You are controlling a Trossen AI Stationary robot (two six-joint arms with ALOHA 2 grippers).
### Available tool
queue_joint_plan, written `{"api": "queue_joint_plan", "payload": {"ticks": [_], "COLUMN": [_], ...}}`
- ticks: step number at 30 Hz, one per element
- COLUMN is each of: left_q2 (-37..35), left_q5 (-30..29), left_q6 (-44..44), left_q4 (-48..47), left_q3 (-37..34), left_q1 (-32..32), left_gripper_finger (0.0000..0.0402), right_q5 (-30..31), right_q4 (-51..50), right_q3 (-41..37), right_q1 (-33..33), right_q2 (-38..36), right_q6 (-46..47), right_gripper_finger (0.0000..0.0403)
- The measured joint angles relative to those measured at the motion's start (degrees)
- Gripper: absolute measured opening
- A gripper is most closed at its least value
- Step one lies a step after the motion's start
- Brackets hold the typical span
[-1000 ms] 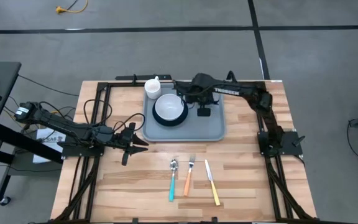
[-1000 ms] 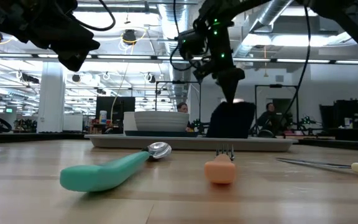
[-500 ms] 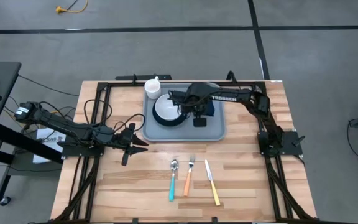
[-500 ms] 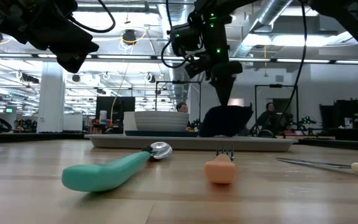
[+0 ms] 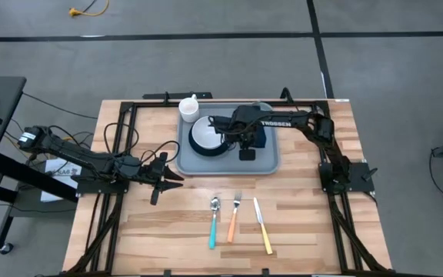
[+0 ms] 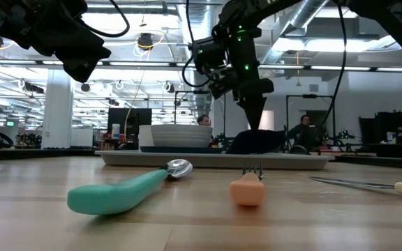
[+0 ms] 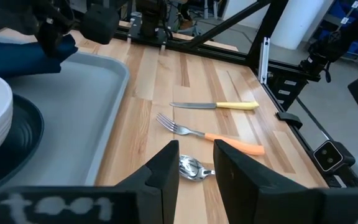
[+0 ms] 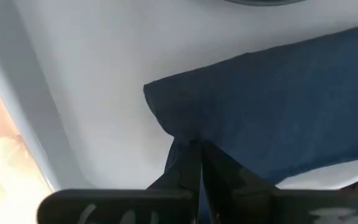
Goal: Set up tray
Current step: Put the blue napkin on the gray serving tray to the right of the green plate
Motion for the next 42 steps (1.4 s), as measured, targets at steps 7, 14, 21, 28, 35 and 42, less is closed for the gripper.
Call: {"api": "queue_joint_plan", "payload": {"ticks": [7, 14, 21, 28, 35, 42], "left_q2": [0.02, 0.02, 0.00, 0.00, 0.02, 0.00], "left_q5": [0.00, 0.01, 0.01, 0.03, 0.01, 0.01], "left_q6": [-0.35, -0.51, -0.73, -0.73, -0.73, -0.73], "left_q4": [0.02, 0.04, 0.04, 0.04, 0.04, 0.06], "left_q3": [-0.02, -0.02, -0.02, -0.02, -0.02, -0.04], "left_q1": [-0.01, -0.01, 0.00, 0.00, 0.00, -0.02], "left_gripper_finger": [0.0087, 0.0087, 0.0087, 0.0087, 0.0087, 0.0087], "right_q5": [-0.09, -0.20, -0.05, 0.00, 0.00, -0.02], "right_q4": [1.81, 2.62, 2.87, 2.98, 2.98, 2.98], "right_q3": [-0.47, -0.47, -0.47, -0.47, -0.47, -0.47], "right_q1": [0.00, 0.00, 0.00, 0.00, 0.00, 0.02], "right_q2": [0.00, 0.00, 0.00, 0.00, 0.00, 0.00], "right_q6": [0.86, 1.58, 3.00, 2.99, 3.45, 3.50], "right_gripper_finger": [0.0000, 0.0000, 0.0000, 0.0000, 0.0000, 0.0033]}}
